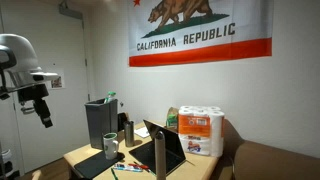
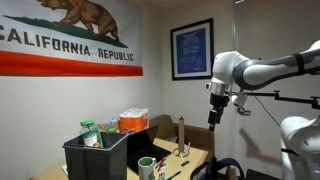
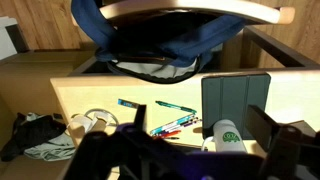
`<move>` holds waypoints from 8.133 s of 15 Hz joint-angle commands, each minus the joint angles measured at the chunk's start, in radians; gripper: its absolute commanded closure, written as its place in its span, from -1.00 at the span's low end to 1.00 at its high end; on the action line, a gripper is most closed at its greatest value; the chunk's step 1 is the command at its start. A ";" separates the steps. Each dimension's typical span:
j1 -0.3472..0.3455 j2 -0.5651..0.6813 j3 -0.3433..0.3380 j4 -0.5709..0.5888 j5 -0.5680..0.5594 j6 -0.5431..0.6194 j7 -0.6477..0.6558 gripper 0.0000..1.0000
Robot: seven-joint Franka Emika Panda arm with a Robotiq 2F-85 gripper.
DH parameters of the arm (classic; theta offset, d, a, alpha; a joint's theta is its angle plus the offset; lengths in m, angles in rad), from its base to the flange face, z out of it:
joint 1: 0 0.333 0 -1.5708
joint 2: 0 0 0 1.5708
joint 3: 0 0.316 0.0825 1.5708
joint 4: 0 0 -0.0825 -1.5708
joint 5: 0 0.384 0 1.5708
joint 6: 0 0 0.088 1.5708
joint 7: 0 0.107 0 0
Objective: Put the pen in the mug cup
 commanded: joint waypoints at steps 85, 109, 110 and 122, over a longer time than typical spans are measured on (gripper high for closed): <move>0.183 1.114 -0.161 0.616 -0.035 0.501 0.702 0.87; 0.055 1.145 -0.083 0.689 0.779 0.178 0.241 0.87; 0.054 1.149 -0.085 0.684 0.792 0.179 0.239 0.87; 0.024 1.183 -0.110 0.589 0.937 0.252 0.108 0.87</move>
